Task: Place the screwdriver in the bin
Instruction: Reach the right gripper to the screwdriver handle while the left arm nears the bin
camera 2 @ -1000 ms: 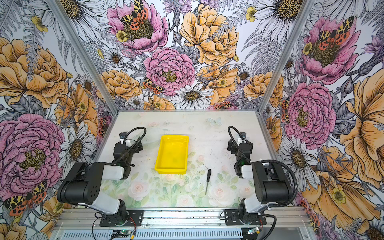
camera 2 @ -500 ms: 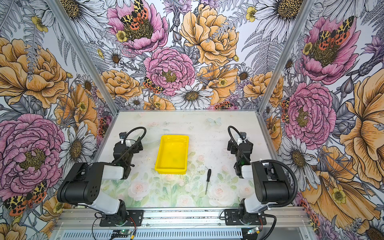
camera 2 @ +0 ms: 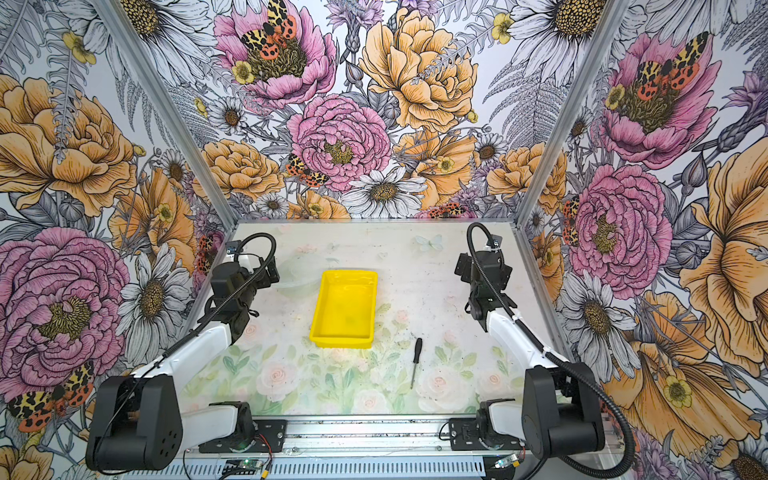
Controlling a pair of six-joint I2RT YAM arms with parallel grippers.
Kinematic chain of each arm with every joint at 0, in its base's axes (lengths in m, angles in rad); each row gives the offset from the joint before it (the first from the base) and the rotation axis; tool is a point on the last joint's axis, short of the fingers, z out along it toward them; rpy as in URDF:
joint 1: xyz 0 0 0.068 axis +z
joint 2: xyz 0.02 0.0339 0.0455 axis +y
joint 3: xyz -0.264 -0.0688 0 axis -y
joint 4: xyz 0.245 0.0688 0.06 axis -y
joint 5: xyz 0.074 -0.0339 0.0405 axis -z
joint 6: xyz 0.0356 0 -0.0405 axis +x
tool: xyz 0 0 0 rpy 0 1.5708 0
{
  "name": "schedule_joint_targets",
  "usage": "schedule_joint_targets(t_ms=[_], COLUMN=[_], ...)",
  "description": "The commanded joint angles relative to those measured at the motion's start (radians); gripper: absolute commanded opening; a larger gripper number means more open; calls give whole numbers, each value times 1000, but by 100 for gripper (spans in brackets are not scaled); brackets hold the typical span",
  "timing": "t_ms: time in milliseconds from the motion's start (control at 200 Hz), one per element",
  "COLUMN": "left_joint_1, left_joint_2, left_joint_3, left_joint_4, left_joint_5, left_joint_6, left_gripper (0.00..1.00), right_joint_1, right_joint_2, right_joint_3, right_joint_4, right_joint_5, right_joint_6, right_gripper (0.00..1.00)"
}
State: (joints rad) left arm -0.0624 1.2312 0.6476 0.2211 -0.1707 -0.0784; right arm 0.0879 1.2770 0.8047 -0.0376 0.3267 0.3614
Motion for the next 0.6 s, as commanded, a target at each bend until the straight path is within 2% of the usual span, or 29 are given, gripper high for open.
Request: schedule_joint_targets(t_ms=[0, 70, 90, 185, 300, 596], left_joint_1=[-101, -144, -150, -182, -221, -311], left_joint_2=[9, 42, 51, 65, 45, -75], left_joint_3=[67, 122, 131, 139, 135, 75], left_joint_4=[-276, -370, -384, -395, -405, -425], left_joint_5=[-98, -47, 7, 132, 212, 222], left_joint_6=[-83, -91, -92, -130, -163, -160], left_gripper=[99, 99, 99, 99, 99, 99], right_joint_1=[23, 65, 78, 160, 250, 457], right_joint_2=[-10, -40, -48, -96, -111, 22], right_joint_3=[40, 26, 22, 12, 15, 8], right_joint_4=[-435, -508, -522, -622, -737, -774], right_joint_5=[-84, -126, -137, -149, -146, -165], right_joint_6=[201, 268, 286, 335, 379, 458], right_gripper=[100, 99, 99, 100, 99, 99])
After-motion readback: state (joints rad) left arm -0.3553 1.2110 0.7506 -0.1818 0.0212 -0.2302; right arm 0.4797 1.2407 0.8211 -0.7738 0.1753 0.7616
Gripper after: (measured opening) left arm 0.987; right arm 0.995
